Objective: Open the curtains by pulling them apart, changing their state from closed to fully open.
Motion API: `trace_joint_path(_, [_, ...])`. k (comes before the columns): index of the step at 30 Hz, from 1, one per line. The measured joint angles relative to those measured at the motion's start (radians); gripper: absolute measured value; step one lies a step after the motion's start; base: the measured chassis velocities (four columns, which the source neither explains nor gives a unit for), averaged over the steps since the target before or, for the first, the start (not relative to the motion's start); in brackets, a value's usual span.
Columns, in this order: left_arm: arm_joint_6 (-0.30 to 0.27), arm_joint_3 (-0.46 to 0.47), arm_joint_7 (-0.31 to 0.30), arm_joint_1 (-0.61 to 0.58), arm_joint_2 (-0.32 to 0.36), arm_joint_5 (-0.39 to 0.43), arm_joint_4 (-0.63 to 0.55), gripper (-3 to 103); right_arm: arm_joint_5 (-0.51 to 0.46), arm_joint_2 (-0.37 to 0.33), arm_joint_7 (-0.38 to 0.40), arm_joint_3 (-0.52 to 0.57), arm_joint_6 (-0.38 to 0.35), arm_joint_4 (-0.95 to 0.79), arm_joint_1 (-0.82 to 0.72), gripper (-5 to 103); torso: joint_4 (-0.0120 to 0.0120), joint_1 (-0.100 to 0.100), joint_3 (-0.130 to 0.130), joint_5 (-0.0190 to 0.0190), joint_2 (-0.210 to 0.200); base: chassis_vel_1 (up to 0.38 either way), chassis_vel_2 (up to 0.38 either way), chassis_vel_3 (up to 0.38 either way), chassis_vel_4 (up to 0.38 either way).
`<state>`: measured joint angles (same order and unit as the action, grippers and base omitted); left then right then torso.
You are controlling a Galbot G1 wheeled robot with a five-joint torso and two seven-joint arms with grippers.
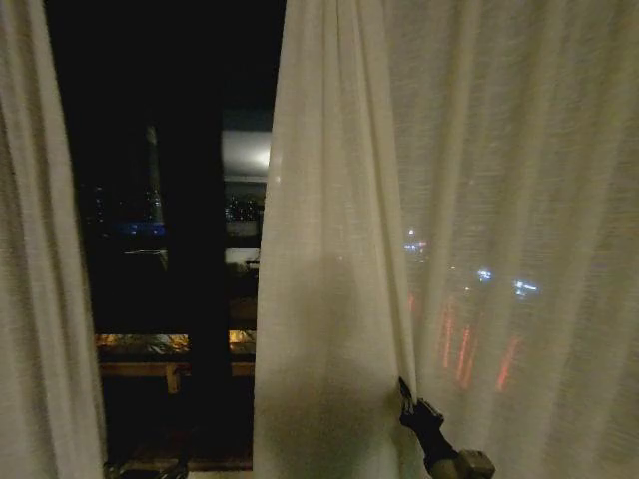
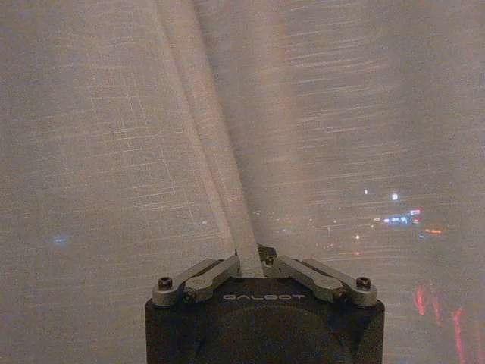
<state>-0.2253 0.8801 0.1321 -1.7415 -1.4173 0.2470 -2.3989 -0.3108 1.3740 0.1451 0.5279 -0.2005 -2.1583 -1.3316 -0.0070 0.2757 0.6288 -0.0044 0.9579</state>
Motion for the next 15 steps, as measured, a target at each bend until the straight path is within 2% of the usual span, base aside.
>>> trace_joint_path(15, [0.001,0.001,0.003,0.002,0.004,0.002,0.005,100,0.001,0.0,-0.001,0.005,0.006,0.0,-0.002,0,0.0001,0.0,0.0,0.0,0.0,-0.362,-0.363,0.354,0.356])
